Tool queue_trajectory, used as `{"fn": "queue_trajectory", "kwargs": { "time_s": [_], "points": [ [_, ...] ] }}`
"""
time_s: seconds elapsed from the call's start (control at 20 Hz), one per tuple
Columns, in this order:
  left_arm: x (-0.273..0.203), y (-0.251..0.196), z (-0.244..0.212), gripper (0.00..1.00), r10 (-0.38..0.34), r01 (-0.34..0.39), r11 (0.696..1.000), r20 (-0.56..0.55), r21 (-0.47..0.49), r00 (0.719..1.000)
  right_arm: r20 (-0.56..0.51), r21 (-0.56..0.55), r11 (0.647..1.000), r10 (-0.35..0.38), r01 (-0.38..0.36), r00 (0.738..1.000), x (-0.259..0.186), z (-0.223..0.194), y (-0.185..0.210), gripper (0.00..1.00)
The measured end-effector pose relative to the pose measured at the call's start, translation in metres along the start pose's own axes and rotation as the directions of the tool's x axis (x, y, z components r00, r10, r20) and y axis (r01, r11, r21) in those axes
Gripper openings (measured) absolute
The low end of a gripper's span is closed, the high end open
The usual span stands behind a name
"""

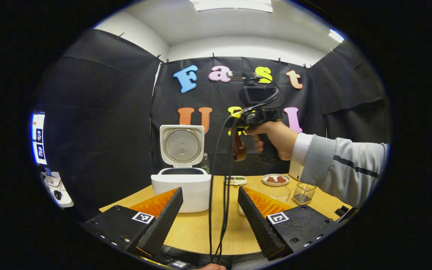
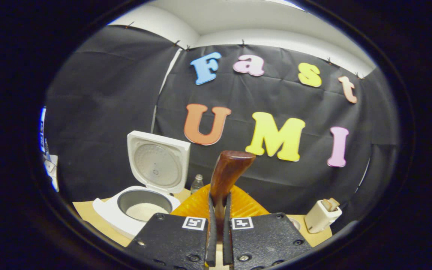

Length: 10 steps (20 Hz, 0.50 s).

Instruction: Close the left gripper, press the button to open the rice cooker; take a wooden spoon from the chopstick holder with the right hand, scoop a spoonful of rice and pour it into the rice cooker, then put the wooden spoon back into the chopstick holder.

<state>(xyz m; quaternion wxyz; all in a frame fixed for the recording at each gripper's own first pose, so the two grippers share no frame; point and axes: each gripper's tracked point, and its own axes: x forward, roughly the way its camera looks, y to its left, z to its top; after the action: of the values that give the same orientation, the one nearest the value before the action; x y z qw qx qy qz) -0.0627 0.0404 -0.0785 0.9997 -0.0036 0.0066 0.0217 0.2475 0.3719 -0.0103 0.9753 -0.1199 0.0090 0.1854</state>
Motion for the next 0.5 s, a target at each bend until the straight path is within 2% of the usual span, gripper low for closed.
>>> {"fn": "queue_trajectory", "kwargs": {
  "time_s": [0.1, 0.3, 0.5],
  "points": [
    [-0.006, -0.012, 0.006, 0.94, -0.025, 0.026, 0.999, 0.004, -0.033, 1.0, -0.01, 0.029, 0.998, -0.05, 0.051, 0.999, -0.029, -0.003, -0.052, 0.12],
    [-0.018, -0.025, 0.02, 0.94, -0.059, 0.06, 0.998, 0.044, -0.026, 0.997, -0.046, 0.081, 0.977, -0.194, 0.197, 0.98, -0.09, -0.011, -0.161, 0.12],
    [-0.016, -0.038, 0.024, 0.94, -0.088, 0.09, 0.995, 0.06, -0.044, 0.994, -0.061, 0.113, 0.95, -0.285, 0.291, 0.957, -0.11, -0.057, -0.235, 0.12]
  ]
}}
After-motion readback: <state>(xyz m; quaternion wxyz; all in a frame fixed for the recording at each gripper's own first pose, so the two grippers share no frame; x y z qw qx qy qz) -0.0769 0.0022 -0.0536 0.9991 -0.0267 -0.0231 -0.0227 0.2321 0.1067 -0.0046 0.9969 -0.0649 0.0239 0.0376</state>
